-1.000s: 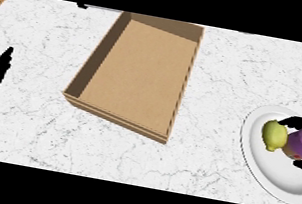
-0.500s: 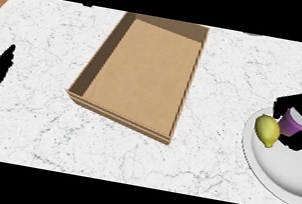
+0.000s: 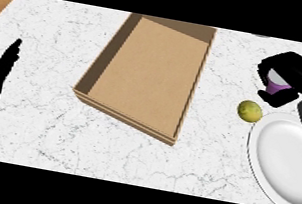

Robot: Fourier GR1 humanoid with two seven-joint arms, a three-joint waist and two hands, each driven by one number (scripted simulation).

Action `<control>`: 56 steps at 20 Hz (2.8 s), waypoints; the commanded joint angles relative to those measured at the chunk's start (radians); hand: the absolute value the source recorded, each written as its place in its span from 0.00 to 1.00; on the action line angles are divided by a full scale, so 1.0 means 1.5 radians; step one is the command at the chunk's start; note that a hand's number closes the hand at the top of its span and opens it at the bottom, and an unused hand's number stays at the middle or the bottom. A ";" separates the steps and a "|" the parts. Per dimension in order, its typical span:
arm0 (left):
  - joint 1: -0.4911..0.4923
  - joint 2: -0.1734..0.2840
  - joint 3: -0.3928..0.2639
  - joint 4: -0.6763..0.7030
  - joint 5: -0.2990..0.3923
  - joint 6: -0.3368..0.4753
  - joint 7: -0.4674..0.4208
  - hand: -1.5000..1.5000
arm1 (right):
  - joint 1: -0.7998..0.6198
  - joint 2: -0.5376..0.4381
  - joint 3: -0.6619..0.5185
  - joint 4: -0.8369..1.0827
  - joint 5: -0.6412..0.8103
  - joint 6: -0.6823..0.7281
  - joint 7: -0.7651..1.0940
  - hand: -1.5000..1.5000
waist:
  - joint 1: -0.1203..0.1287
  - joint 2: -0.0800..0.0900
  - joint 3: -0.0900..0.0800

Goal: Pick the can from the plate and place it in the cardboard box

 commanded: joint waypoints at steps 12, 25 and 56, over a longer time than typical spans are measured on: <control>0.029 0.003 0.019 -0.015 -0.005 0.000 0.000 0.50 | -0.172 0.087 -0.086 0.051 -0.081 -0.052 -0.138 1.00 | -0.024 -0.010 0.000; 0.021 -0.017 0.002 -0.053 -0.026 0.005 0.046 0.50 | -0.309 0.233 -0.135 0.089 -0.152 0.054 0.045 1.00 | -0.025 -0.009 0.000; -0.027 -0.038 -0.025 -0.023 -0.038 -0.024 0.016 0.50 | -0.414 0.333 -0.119 0.332 -0.277 -0.068 0.189 0.00 | 0.057 0.007 -0.001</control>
